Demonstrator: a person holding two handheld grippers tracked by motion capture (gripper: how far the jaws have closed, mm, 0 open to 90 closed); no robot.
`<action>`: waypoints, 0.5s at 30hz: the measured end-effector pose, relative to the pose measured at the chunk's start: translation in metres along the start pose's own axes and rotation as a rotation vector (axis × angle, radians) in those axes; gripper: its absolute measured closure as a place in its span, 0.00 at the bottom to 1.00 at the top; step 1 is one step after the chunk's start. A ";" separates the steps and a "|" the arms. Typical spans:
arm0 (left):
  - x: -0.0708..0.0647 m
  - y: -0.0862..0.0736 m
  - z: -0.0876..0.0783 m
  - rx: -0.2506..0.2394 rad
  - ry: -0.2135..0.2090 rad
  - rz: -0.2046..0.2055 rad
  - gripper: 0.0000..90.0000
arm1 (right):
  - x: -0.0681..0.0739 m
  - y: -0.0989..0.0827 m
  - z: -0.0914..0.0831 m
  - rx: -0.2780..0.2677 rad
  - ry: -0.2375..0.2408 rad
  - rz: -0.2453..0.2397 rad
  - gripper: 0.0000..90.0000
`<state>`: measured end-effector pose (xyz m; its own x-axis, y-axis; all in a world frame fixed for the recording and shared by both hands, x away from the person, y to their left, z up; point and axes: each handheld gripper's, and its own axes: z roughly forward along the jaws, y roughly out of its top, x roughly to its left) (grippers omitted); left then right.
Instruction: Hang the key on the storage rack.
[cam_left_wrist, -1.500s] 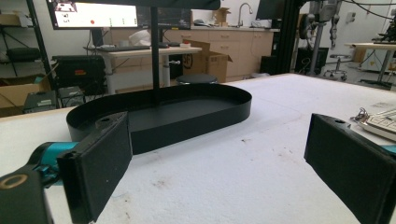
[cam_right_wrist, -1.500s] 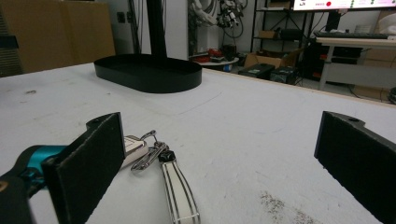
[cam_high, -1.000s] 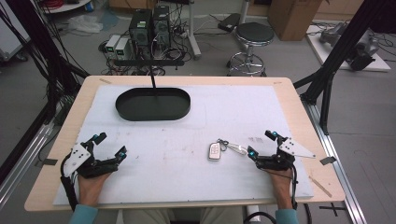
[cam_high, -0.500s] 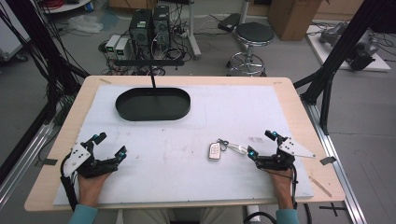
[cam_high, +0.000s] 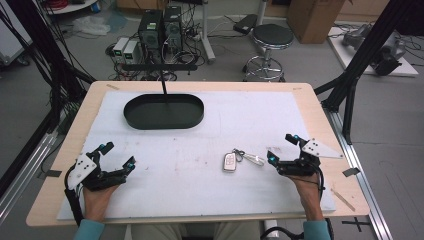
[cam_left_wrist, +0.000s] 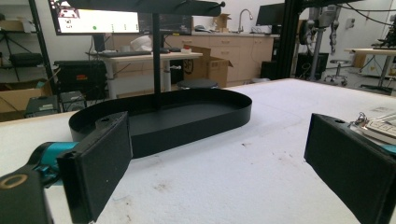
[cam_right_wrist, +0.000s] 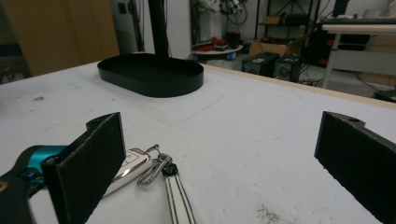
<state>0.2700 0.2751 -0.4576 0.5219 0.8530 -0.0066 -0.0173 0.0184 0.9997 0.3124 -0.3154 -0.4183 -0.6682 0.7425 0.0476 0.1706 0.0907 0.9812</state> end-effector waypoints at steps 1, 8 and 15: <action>0.000 0.000 0.000 0.000 0.000 0.000 0.09 | 0.000 0.005 0.001 0.015 0.011 -0.011 0.02; 0.000 0.000 0.000 0.001 -0.001 0.002 0.09 | -0.002 0.028 0.006 0.076 0.059 -0.040 0.02; 0.000 0.000 0.000 0.002 -0.002 0.003 0.09 | -0.004 0.041 0.015 0.200 0.100 -0.080 0.02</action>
<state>0.2698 0.2752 -0.4575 0.5233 0.8521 -0.0032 -0.0176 0.0145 0.9997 0.3328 -0.3048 -0.3809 -0.7522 0.6589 -0.0011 0.2476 0.2842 0.9262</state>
